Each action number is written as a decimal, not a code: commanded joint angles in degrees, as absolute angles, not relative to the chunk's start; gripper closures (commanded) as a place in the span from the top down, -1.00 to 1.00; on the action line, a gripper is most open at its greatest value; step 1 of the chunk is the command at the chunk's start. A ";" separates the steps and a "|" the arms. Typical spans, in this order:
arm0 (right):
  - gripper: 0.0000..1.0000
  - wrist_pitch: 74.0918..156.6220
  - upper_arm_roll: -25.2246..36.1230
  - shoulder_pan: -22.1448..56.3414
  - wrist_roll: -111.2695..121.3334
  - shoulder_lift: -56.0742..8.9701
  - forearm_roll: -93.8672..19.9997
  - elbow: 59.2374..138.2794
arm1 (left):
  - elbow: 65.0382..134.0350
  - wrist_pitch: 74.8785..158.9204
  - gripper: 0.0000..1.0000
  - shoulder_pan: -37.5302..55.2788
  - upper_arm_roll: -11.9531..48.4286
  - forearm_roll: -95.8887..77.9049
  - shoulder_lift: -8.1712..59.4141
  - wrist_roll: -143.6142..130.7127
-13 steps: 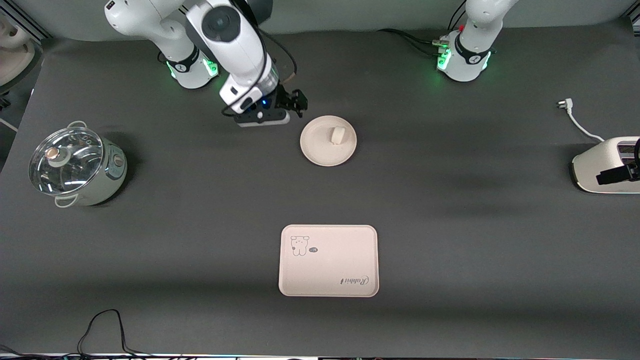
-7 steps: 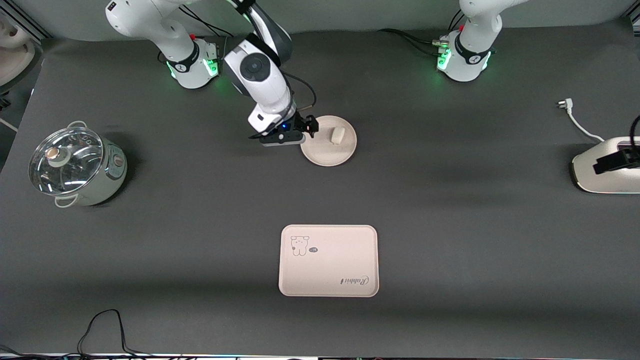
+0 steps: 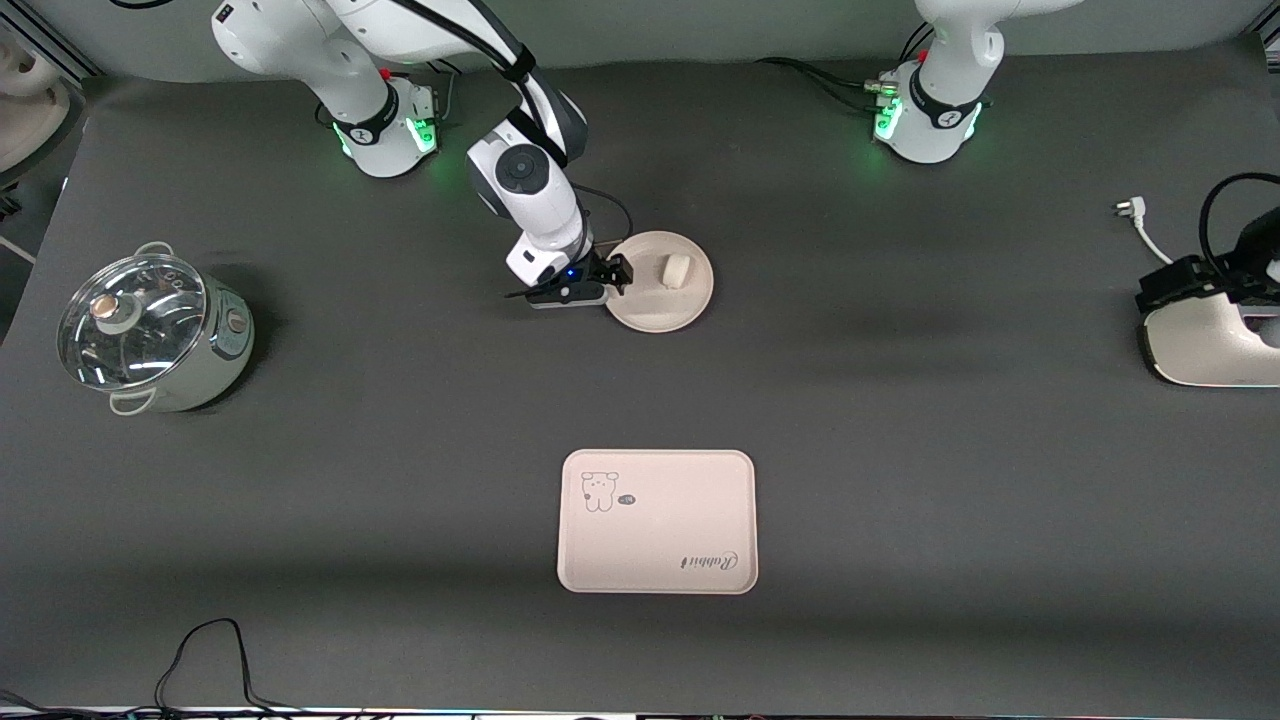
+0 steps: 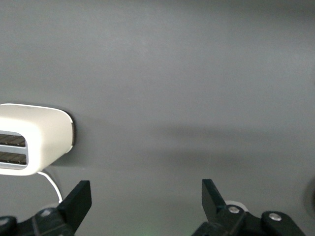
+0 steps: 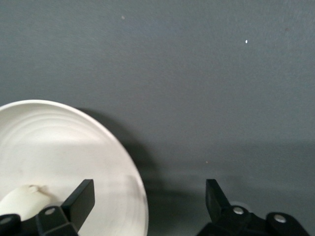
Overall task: Place bun in plate and plate on tray
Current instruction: 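Lower the right gripper to the plate rim and grip it, then carry the plate with the right gripper onto the white tray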
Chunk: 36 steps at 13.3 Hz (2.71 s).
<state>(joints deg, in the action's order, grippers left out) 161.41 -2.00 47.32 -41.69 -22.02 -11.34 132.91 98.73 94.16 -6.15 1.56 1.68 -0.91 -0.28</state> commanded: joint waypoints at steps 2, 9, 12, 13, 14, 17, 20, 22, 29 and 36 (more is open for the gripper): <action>1.00 164.10 -3.08 48.43 -42.10 -23.38 -15.21 132.80 | 103.18 95.54 1.00 -4.75 0.35 0.70 -4.57 0.88; -0.11 161.28 -3.08 48.16 -41.92 -21.97 -15.21 132.80 | 103.18 95.62 1.00 -4.57 1.49 0.70 -4.57 -0.09; -0.68 161.37 -3.08 48.25 -41.22 -21.97 -15.21 132.71 | 103.18 95.36 1.00 -4.57 1.49 0.79 -4.57 -0.09; -0.77 161.28 -3.08 48.16 -41.22 -21.97 -15.21 132.71 | 103.36 95.45 1.00 -4.57 1.49 0.88 -4.48 -0.09; -0.83 161.28 -3.08 48.16 -41.22 -21.97 -15.21 132.71 | 103.36 95.54 1.00 -4.48 1.58 1.05 -4.22 -0.09; -1.00 161.28 -3.08 48.16 -41.13 -21.97 -15.21 132.71 | 103.36 95.89 1.00 -3.61 1.76 1.05 -4.13 -0.17; -1.00 161.28 -3.08 47.99 -40.87 -21.54 -15.21 132.54 | 103.36 96.15 1.00 -3.60 2.20 1.40 -4.04 -0.26; -1.00 159.71 -3.08 46.68 -38.52 -17.78 -15.21 132.63 | 103.36 96.15 1.00 -3.69 2.20 1.49 -4.04 -0.26; -1.00 145.37 -2.46 41.40 -19.02 -2.56 -28.52 132.36 | 103.18 96.15 1.00 -3.69 2.37 1.49 -4.31 -1.14; -1.00 143.19 -2.37 38.07 -17.75 -11.13 -29.88 121.50 | 103.10 95.89 1.00 -3.69 2.37 1.49 -4.39 -1.14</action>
<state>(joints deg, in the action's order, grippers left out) 145.18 -2.38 39.93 -19.92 -5.19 -27.98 129.07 102.18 95.34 -4.24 2.55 1.21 -2.96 -0.17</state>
